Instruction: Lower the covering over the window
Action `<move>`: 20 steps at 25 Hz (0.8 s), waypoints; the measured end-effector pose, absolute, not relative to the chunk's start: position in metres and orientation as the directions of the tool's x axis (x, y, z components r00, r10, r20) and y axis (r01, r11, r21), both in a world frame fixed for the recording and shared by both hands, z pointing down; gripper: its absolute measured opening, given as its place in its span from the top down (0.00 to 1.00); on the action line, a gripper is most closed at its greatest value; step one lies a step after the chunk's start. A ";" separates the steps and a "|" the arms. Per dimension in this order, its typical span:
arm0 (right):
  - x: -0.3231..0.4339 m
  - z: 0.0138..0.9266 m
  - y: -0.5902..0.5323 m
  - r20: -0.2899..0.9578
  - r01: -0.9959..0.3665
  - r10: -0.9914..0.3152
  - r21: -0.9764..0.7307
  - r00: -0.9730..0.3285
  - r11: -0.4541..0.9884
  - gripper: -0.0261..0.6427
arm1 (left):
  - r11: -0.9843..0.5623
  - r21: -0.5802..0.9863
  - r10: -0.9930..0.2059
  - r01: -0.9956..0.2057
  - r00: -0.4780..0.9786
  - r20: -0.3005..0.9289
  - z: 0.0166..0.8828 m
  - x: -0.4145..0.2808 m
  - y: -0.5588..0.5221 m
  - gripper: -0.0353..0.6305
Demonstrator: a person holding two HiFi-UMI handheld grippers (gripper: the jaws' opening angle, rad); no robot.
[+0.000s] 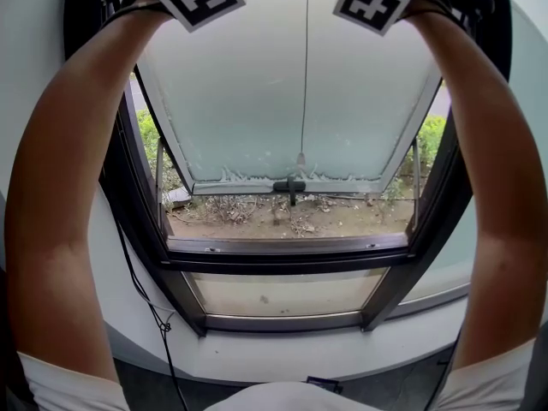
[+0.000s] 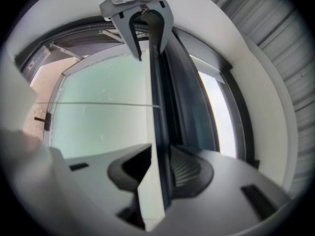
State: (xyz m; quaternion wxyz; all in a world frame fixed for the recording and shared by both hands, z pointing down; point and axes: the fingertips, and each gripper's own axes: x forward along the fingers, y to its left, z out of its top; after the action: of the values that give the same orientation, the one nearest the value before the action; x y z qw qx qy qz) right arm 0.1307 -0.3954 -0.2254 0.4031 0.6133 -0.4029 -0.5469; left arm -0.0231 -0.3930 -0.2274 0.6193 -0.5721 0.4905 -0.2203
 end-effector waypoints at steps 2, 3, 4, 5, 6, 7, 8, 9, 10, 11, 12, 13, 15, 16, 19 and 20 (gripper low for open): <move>0.131 -0.226 -0.396 -0.336 -0.045 -0.938 0.939 0.081 -0.340 0.80 | 0.260 -0.925 -0.836 -0.275 0.415 -0.359 -0.229 -0.024 -0.393 0.73; 0.131 -0.226 -0.396 -0.331 -0.041 -0.940 0.941 0.082 -0.335 0.80 | 0.264 -0.926 -0.837 -0.269 0.413 -0.359 -0.229 -0.024 -0.393 0.73; 0.131 -0.226 -0.396 -0.325 -0.039 -0.942 0.943 0.083 -0.329 0.80 | 0.266 -0.927 -0.838 -0.264 0.412 -0.358 -0.229 -0.025 -0.394 0.73; 0.131 -0.225 -0.396 -0.320 -0.040 -0.944 0.945 0.082 -0.324 0.80 | 0.265 -0.928 -0.839 -0.261 0.412 -0.355 -0.229 -0.024 -0.394 0.73; 0.131 -0.225 -0.396 -0.315 -0.044 -0.946 0.947 0.081 -0.319 0.80 | 0.258 -0.931 -0.841 -0.259 0.414 -0.349 -0.228 -0.024 -0.395 0.73; 0.130 -0.223 -0.397 -0.310 -0.048 -0.948 0.948 0.080 -0.314 0.80 | 0.246 -0.934 -0.842 -0.259 0.419 -0.338 -0.226 -0.023 -0.396 0.73; 0.129 -0.221 -0.397 -0.305 -0.048 -0.949 0.950 0.082 -0.310 0.80 | 0.230 -0.938 -0.844 -0.260 0.426 -0.325 -0.224 -0.021 -0.397 0.73; 0.127 -0.219 -0.397 -0.303 -0.041 -0.949 0.951 0.087 -0.308 0.80 | 0.217 -0.941 -0.847 -0.259 0.429 -0.313 -0.222 -0.020 -0.399 0.73; 0.126 -0.218 -0.397 -0.303 -0.030 -0.948 0.951 0.094 -0.306 0.80 | 0.207 -0.944 -0.852 -0.257 0.427 -0.304 -0.220 -0.020 -0.402 0.73; 0.126 -0.218 -0.397 -0.302 -0.018 -0.948 0.952 0.101 -0.305 0.80 | 0.200 -0.946 -0.857 -0.256 0.423 -0.296 -0.220 -0.021 -0.404 0.73; 0.126 -0.217 -0.397 -0.299 -0.011 -0.948 0.953 0.106 -0.302 0.80 | 0.192 -0.947 -0.861 -0.257 0.418 -0.289 -0.219 -0.021 -0.406 0.73; 0.126 -0.218 -0.396 -0.297 -0.009 -0.949 0.954 0.109 -0.300 0.80 | 0.185 -0.947 -0.865 -0.261 0.414 -0.283 -0.220 -0.021 -0.407 0.73; 0.128 -0.220 -0.396 -0.293 -0.008 -0.949 0.955 0.114 -0.295 0.80 | 0.178 -0.948 -0.870 -0.263 0.409 -0.277 -0.220 -0.019 -0.408 0.73; 0.129 -0.220 -0.397 -0.290 -0.005 -0.950 0.956 0.116 -0.293 0.80 | 0.178 -0.949 -0.871 -0.262 0.407 -0.275 -0.220 -0.017 -0.409 0.72; 0.129 -0.216 -0.400 -0.266 -0.001 -0.956 0.963 0.123 -0.269 0.80 | 0.164 -0.948 -0.878 -0.272 0.399 -0.266 -0.215 -0.017 -0.412 0.73; 0.129 -0.215 -0.401 -0.260 -0.003 -0.958 0.965 0.124 -0.262 0.81 | 0.156 -0.948 -0.880 -0.276 0.397 -0.260 -0.213 -0.017 -0.412 0.73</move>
State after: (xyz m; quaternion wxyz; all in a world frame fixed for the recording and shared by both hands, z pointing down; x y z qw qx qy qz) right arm 0.1288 -0.4005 -0.2147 0.4545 0.5960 -0.4027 -0.5253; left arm -0.0170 -0.4121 -0.2135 0.5856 -0.5963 0.4848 -0.2579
